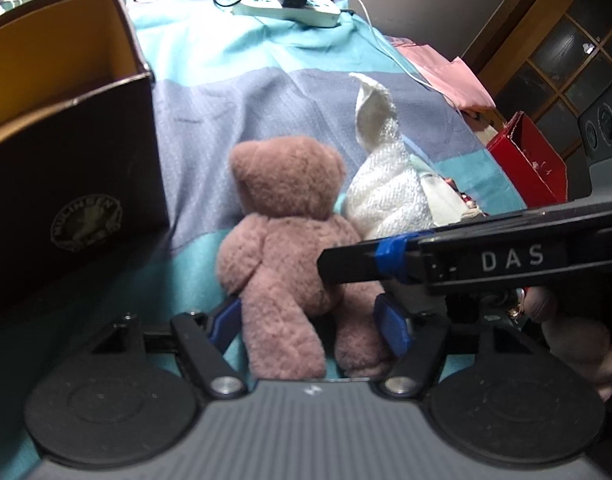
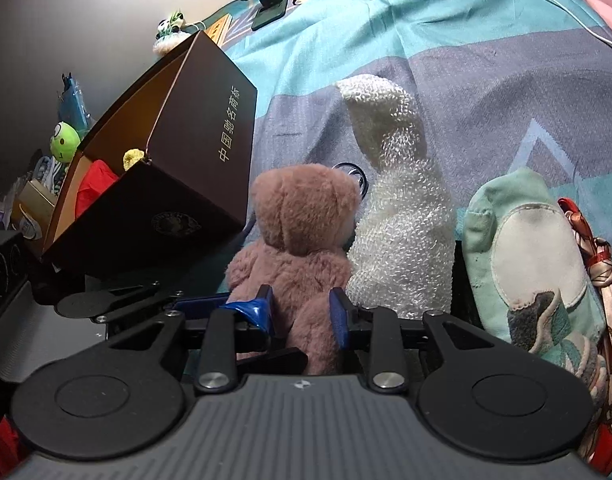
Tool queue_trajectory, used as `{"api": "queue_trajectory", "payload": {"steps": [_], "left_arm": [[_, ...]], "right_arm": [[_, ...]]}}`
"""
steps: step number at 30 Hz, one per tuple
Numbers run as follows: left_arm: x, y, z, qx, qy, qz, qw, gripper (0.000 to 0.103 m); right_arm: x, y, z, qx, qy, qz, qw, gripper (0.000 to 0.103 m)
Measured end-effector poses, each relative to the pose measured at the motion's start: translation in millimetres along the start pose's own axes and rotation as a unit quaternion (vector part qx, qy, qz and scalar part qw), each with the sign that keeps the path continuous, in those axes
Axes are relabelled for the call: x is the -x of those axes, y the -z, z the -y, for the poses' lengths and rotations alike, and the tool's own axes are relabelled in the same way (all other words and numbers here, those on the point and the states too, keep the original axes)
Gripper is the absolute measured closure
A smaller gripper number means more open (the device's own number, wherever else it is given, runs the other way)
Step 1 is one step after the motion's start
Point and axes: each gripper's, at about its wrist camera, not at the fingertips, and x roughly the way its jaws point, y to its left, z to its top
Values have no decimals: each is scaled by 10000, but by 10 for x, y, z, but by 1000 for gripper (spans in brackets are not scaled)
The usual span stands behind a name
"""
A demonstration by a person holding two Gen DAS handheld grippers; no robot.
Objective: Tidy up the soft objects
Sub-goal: 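Move the right gripper to the pink teddy bear and grasp its head, then lift the pink teddy bear with the right gripper and place it in the box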
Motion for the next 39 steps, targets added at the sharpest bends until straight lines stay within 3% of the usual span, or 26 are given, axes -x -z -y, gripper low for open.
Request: {"api": "queue_trajectory", "payload": {"steps": [2,3,7,13,22,25,32,39], "left_arm": [[28,2,-26,0,12,15,10000,48],[42,10,-38,-30,-5,-2,10000,63],[5,55,-105,-44,-20,-124,9999,76],[-14,55,-117,-190,-118,-118,9997,77],[427,24,-79,-634,-133,250,9976,79],[680,-71,-34,-774,-7,563,9954,79],[1199,-387,74,-1157,146,1319,9844,79],[1810,-738,-108,-1180,175,2222,9677,79]], "right_arm": [[35,7,17,-114,17,-52,9999,89],[55,15,25,-157,25,-73,9998,89],[40,61,75,-467,43,-261,9986,89],[-54,71,48,-634,21,-205,9978,86],[76,194,-44,-856,-356,-145,9956,96],[199,199,-127,-872,-533,2,9948,96],[537,36,-407,-900,-763,786,9899,96],[723,-402,-885,-117,-966,1592,9824,96]]}}
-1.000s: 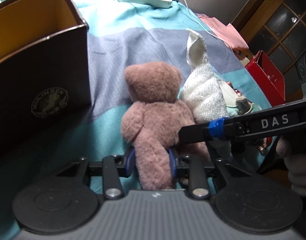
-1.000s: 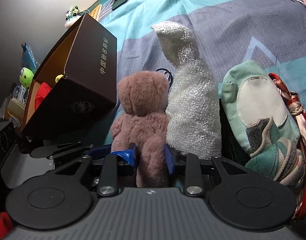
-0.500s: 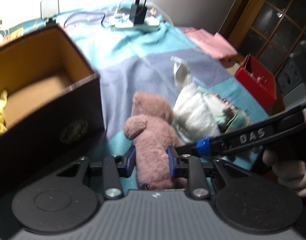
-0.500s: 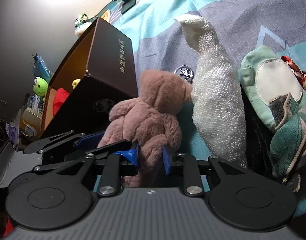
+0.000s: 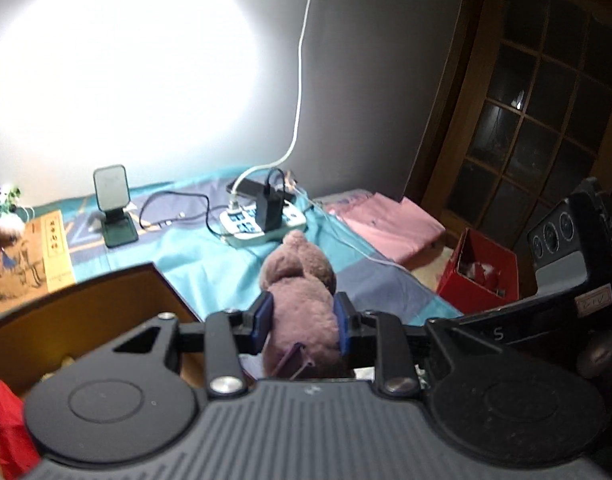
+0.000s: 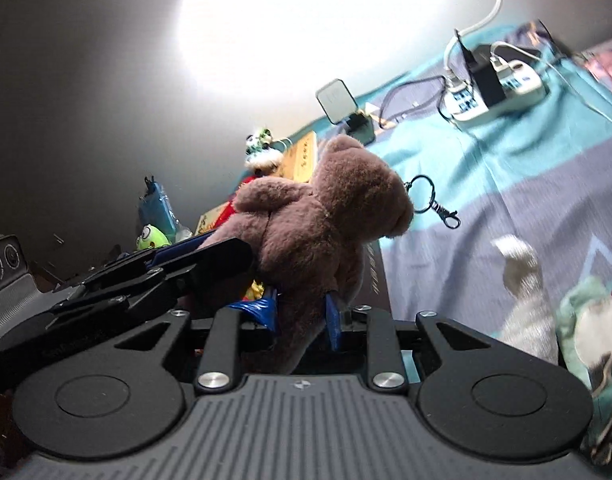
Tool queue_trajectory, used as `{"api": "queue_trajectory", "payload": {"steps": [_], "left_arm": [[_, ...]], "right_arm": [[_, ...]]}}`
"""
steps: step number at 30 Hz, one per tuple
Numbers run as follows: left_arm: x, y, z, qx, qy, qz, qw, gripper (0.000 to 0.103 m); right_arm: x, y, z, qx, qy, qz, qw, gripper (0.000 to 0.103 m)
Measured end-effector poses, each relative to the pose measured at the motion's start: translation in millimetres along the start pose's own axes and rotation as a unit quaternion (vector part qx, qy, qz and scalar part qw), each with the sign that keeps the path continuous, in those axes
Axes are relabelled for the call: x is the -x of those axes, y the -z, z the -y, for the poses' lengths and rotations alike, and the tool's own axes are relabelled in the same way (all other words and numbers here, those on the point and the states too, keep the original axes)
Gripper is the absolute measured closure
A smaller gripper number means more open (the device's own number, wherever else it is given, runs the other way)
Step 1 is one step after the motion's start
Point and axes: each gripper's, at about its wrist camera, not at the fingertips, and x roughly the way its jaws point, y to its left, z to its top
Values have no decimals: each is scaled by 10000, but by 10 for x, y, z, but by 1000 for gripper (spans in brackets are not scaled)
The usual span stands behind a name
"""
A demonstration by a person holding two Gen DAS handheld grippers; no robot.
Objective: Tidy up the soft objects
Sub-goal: 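Lift the pink teddy bear with the right gripper and place it in the box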
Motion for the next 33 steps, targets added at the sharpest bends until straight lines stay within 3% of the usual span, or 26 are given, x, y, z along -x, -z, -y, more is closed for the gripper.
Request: {"api": "queue_trajectory", "payload": {"steps": [6,10,14,21,26,33], "left_arm": [[249,-120,-427,220,-534,335,9978,79],[323,-26,-777,542,-855,321,9943,79],[299,237,-1173,950,-1175,161,9884,78],[98,777,-1758,1733,-1588,-435,9710,81],[26,1045,-1943,2000,-1888,-863,9575,80],[132,1077,-1869,2026,-2095,-1014,9512,80]], "right_arm": [[-452,-261,-360,711,-215,61,9972,96],[-859,-289,-511,962,-372,-176,9945,96],[-1344,-191,-585,1170,-390,-578,9907,96],[-2079,130,-720,1481,-33,-1277,9807,102],[-2188,214,-716,1340,1,-1416,9808,101],[-2090,160,-621,1019,69,-1265,9867,101]]}}
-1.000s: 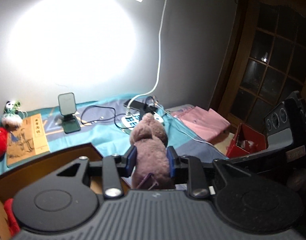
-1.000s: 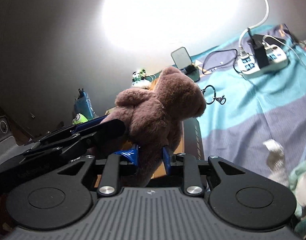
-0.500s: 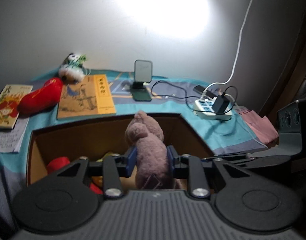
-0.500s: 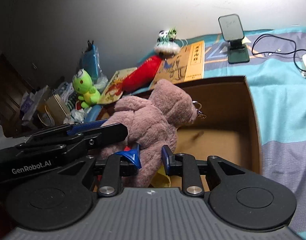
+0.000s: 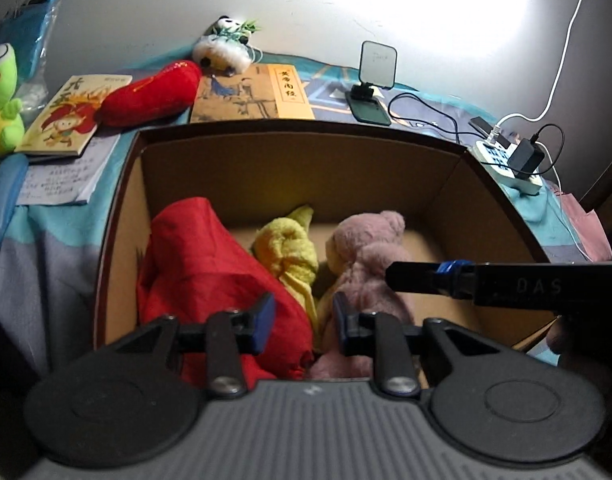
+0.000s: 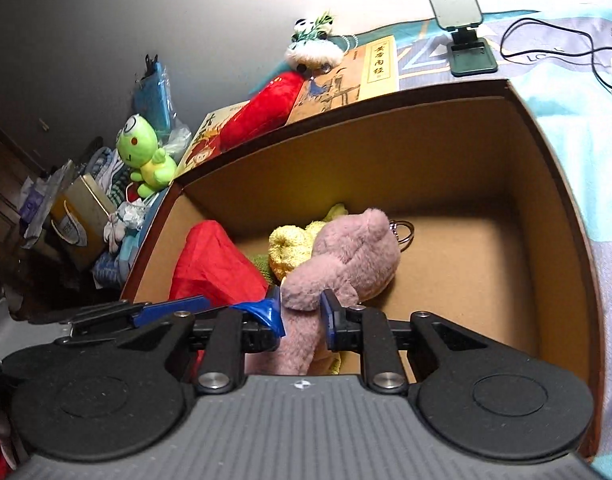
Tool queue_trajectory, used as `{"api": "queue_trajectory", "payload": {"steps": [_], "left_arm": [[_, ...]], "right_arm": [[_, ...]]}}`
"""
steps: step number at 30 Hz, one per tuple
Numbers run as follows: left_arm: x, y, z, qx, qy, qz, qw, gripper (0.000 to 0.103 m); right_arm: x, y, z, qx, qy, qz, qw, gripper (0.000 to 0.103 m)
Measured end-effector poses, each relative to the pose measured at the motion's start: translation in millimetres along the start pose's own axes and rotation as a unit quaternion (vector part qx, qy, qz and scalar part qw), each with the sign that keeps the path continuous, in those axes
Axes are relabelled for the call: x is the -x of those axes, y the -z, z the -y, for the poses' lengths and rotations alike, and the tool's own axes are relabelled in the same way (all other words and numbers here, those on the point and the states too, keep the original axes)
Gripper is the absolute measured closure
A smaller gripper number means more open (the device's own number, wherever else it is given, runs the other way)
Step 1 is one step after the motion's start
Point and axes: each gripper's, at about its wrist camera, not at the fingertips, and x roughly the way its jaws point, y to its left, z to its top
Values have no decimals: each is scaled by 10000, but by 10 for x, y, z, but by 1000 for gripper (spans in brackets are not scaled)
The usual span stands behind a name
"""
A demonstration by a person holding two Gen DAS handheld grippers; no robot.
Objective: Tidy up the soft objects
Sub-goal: 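Lift the pink teddy bear with the right gripper and place it in the box, then withdraw the right gripper from the box toward the white fluffy toy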
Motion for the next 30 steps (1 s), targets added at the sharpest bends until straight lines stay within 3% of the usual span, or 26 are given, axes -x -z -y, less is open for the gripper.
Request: {"api": "queue_trajectory", "payload": {"steps": [13,14,16,20,30], "left_arm": [[530,-21,487,-296,-224,89,9993,77],[567,3,540,-318,-194,98,9993,75],[632,62,650,-391,-156,135,9990,61],[731,199,925,-666,-110,183,9976,52],[515,628,1787,-1123,822,-348,9896,44]], "right_arm": [[673,171,139,-433,-332,575,9969,95],[724,197,136,-403,-339,608,9968,95],[847,262,147,-353,-336,671,9966,95],[1081,422,229,-322,-371,697,9964,94],[1692,868,842,-607,116,564,9965,94]]}}
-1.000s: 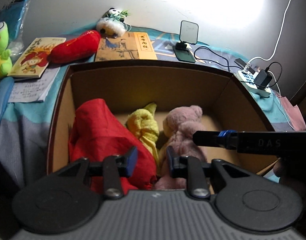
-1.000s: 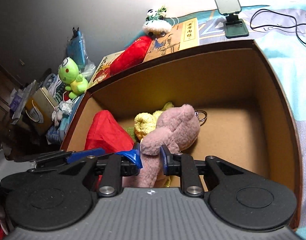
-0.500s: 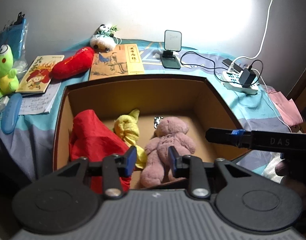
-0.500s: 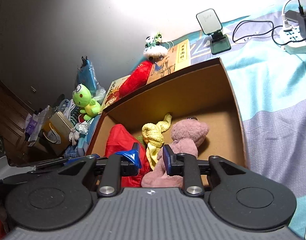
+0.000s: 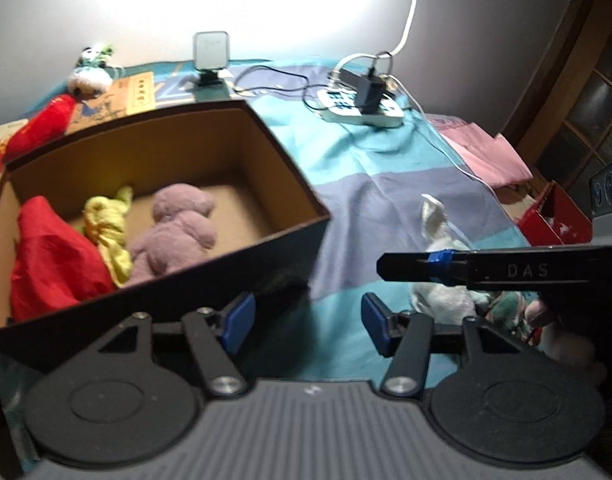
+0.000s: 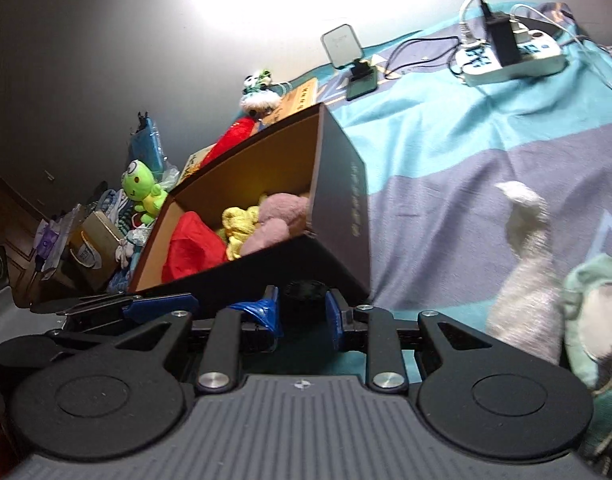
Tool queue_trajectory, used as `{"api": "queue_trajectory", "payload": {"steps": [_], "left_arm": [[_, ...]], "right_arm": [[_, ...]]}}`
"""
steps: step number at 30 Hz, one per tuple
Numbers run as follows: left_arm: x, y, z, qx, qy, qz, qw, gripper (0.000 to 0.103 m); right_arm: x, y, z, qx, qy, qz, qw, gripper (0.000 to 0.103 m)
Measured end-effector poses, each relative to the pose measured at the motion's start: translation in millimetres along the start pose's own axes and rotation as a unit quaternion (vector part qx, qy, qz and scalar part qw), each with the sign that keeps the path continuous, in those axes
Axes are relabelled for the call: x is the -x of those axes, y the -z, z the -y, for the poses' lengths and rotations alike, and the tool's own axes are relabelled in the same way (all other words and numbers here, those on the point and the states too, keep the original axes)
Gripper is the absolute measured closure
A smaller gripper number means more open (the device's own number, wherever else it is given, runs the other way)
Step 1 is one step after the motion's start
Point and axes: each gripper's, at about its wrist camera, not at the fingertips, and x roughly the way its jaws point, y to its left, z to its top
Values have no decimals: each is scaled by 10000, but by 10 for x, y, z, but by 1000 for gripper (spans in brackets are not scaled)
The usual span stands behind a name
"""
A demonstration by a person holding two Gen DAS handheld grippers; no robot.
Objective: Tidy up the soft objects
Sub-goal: 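Withdraw the right gripper from the box toward the white fluffy toy, then close the right gripper on the white bubbly-textured toy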
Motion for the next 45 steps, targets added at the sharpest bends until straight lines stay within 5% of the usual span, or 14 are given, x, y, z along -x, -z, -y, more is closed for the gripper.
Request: {"api": "queue_trajectory", "payload": {"steps": [13,27,45], "left_arm": [[-892,31,860,-197,813,-802,9933,38],[-1501,-100,1186,-120,445,-1340,9899,37],[-1628,-161,1312,-155,-53,-1513,9884,35]], "right_arm": [[540,168,983,-672,718,19,9951,93],[330,-34,1345,-823,484,-420,9945,93],[181,-91,1335,-586,261,-601,9961,88]]}}
